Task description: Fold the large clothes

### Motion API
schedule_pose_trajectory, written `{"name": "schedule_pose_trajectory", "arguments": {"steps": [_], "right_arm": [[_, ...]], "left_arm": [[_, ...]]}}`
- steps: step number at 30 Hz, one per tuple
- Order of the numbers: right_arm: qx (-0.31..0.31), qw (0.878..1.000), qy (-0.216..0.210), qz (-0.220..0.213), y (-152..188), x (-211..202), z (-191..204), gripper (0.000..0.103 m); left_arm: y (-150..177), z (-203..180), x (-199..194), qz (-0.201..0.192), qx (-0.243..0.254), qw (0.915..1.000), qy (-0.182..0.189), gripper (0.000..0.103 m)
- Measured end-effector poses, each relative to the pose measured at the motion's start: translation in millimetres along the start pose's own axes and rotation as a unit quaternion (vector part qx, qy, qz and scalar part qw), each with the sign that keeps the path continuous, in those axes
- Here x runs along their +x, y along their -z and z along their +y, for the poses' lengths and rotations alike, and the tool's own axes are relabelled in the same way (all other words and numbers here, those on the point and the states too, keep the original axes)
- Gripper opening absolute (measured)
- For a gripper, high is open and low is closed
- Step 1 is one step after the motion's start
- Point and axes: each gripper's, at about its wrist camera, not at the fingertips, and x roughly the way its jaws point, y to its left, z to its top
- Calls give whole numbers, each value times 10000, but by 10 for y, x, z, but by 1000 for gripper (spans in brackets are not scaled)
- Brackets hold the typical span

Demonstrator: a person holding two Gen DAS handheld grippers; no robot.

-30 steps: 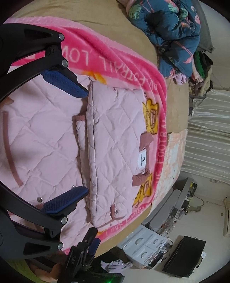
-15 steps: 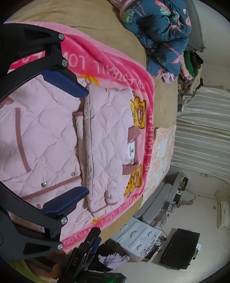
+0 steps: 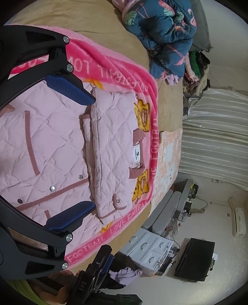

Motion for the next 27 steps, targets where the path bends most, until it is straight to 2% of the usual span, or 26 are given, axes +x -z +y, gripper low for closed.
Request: {"name": "schedule_pose_trajectory", "arguments": {"steps": [9,27], "right_arm": [[-150,9998,-36,-97,148,-164,57,99],[-79,9999,77,40,532,-305,-56,99]], "left_arm": [[187,-63,-123,-80,90,9999,-5,94],[639,-59,-158,108,138,9997,-191,94]]}}
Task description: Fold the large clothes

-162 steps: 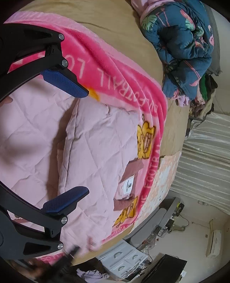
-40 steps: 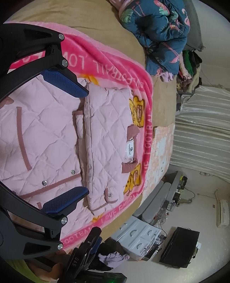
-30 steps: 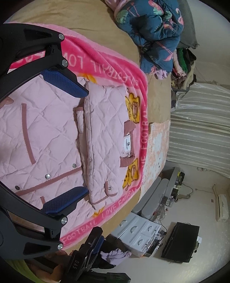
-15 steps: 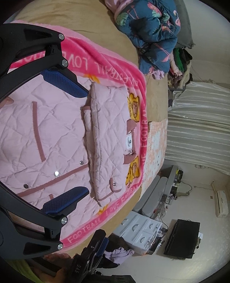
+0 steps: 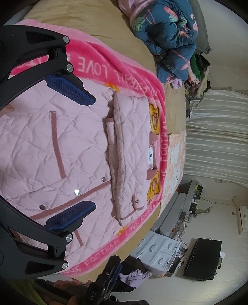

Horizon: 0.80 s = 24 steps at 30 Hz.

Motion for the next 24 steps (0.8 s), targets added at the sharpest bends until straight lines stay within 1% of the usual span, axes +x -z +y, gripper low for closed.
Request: {"name": "schedule_pose_trajectory", "arguments": {"steps": [12,24], "right_arm": [[125,9996,153,191,268,-16,-158,99],[199,9977,305,563,565,34,-374,99]], "left_arm": [[299,49,41,248,19,9996,-138,94],[528,219,100,506,-79,9983,-281,94]]}}
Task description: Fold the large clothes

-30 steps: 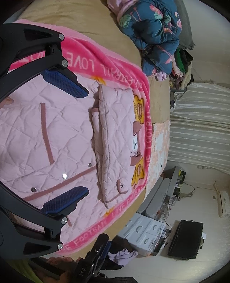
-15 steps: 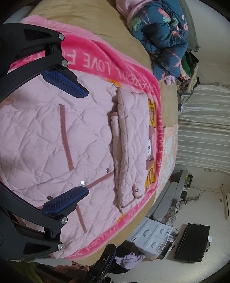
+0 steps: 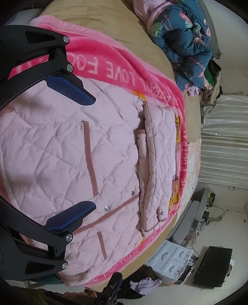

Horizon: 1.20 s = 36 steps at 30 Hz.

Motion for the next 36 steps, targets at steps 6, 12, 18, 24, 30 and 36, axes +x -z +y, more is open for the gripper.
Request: {"name": "schedule_pose_trajectory", "arguments": {"steps": [6,12,18,24,30,36], "right_arm": [[68,9997,122,202,163,52,-150,99],[112,9989,222,388,305,104,-265,99],[209,9983,301,458,395,90,-378,99],[341,9975,370,493,464,68,-514,99],[448,9965,442,542,550,41,-624,99],[538,9953,517,613,639,4,-748,99]], "left_arm": [[138,223,61,185,-158,9996,-168,94],[300,508,95,383,-369,9979,-378,94],[448,825,90,592,-638,9952,-456,94],[638,1054,103,896,-941,9913,-192,94],[807,1128,107,1122,-1126,9873,24,94],[966,1099,145,1374,-1298,9809,461,94]]}}
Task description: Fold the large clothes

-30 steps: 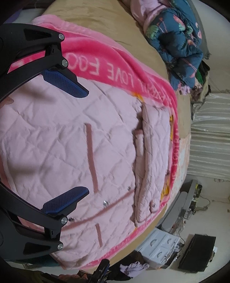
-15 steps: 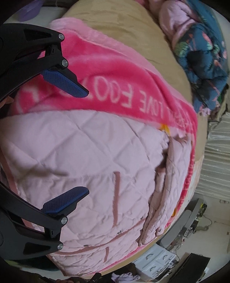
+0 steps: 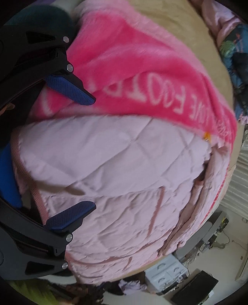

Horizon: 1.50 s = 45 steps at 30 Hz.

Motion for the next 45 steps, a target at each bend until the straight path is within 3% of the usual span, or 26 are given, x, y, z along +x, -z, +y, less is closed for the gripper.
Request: {"name": "schedule_pose_trajectory", "arguments": {"steps": [7,21,25,29,36,39,40,41,44,45], "right_arm": [[-44,9998,-82,198,114,-42,-152,99],[-167,9970,-93,755,484,-180,-398,99],[19,9941,-277,1044,535,-69,-491,99],[335,9877,-733,1338,551,88,-618,99],[422,9843,-1103,1314,608,80,-700,98],[533,9828,-1242,1259,650,66,-721,88],[534,9821,-1300,1251,659,58,-727,80],[520,9808,-1410,1238,662,46,-707,64],[324,9808,-1587,1083,650,-72,-623,38],[286,9814,-1594,1035,629,-116,-601,35]], "left_arm": [[126,-179,143,237,160,9995,119,94],[55,-284,246,70,64,9998,168,94],[61,-283,258,65,61,9998,169,94],[72,-289,254,33,89,9998,157,94],[111,-304,247,-36,142,9999,80,94],[130,-312,251,-56,181,9998,30,94],[134,-317,250,-54,197,9998,14,94],[139,-319,248,-49,200,9998,12,94],[160,-302,233,-19,167,9999,40,92],[167,-291,223,3,154,9999,62,92]]}}
